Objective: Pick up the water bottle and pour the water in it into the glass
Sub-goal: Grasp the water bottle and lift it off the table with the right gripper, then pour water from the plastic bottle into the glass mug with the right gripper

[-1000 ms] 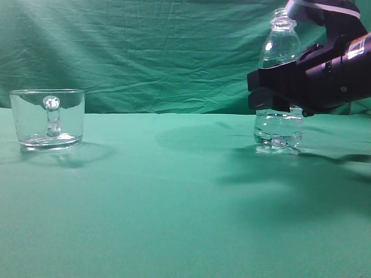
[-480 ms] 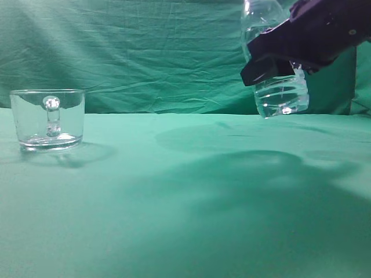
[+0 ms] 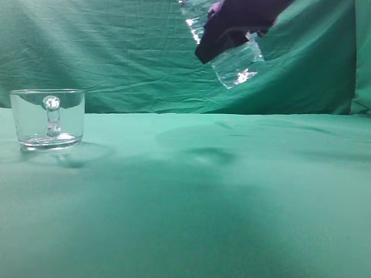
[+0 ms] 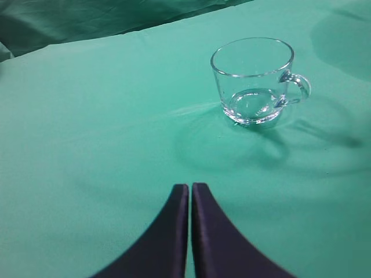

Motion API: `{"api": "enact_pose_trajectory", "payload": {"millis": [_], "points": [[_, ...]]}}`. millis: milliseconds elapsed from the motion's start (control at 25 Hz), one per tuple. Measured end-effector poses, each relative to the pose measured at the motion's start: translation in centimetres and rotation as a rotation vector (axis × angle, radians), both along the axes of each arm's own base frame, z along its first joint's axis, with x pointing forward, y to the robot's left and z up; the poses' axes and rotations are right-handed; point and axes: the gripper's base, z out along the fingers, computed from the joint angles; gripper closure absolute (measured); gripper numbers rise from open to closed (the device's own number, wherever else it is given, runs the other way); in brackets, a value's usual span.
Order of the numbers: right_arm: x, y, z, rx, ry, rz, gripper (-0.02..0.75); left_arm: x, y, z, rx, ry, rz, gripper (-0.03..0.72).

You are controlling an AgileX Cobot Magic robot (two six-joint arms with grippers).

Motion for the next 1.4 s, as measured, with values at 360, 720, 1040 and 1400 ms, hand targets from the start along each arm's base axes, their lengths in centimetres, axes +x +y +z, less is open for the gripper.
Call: {"api": "enact_pose_trajectory", "payload": {"millis": [360, 720, 1040, 1400], "points": [[3.0, 5.8, -1.5, -0.165, -0.043, 0.110, 0.438, 0.0, 0.0, 0.0, 0.000, 0.000, 0.000, 0.688], [5.8, 9.9, -3.5, -0.313, -0.111, 0.166, 0.438, 0.0, 0.0, 0.0, 0.000, 0.000, 0.000, 0.688], [6.8, 11.3, -3.6, -0.458, -0.260, 0.278, 0.438, 0.0, 0.0, 0.0, 0.000, 0.000, 0.000, 0.688], [6.9, 11.9, -3.6, -0.594, -0.392, 0.395, 0.438, 0.0, 0.0, 0.0, 0.000, 0.000, 0.000, 0.688]]}}
